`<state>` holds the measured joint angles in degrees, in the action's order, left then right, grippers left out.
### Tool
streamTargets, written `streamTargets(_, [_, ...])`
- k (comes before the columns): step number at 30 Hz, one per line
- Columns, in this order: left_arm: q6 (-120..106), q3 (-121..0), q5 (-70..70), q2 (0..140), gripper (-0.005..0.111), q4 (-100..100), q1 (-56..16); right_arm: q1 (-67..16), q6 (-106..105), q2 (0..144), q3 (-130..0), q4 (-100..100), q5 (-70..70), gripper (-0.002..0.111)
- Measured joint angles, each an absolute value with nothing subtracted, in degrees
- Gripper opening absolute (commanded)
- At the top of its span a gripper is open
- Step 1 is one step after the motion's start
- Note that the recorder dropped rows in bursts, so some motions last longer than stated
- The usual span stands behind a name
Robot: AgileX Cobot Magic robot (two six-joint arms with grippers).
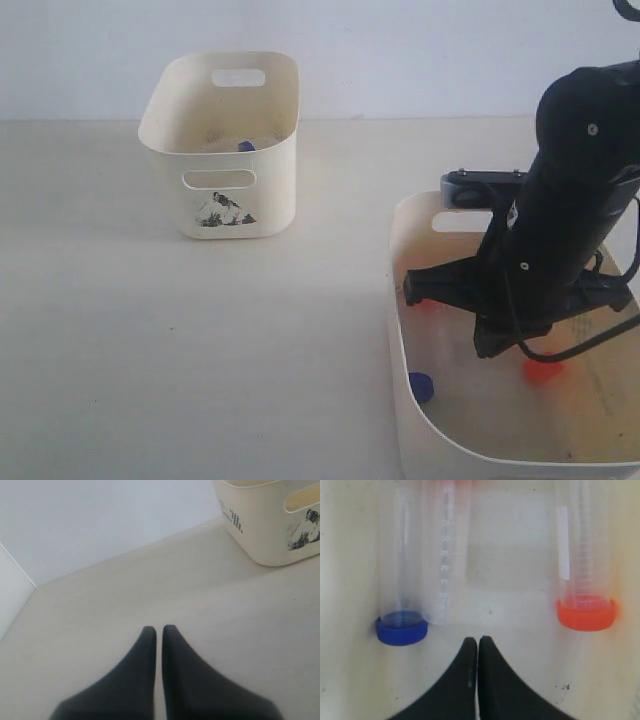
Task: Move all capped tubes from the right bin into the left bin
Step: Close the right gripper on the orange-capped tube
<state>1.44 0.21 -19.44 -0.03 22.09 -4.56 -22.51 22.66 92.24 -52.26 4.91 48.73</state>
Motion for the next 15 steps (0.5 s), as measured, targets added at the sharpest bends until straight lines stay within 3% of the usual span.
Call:
streamTargets(9, [1.4,0.2,-19.4,0.0,0.004,22.1,-4.6,-22.5,22.5,93.4,-49.5,5.3,42.9,0.003])
streamTargets(12, [1.4,0.2,-19.4,0.0,0.004,22.1,-4.6,-22.5,21.4,93.4,-49.5,5.3,42.1,0.014])
streamTargets(15, [1.4,0.2,-19.4,0.0,0.004,22.1,-4.6,-22.5,20.9,93.4,-49.5,5.3,41.0,0.034])
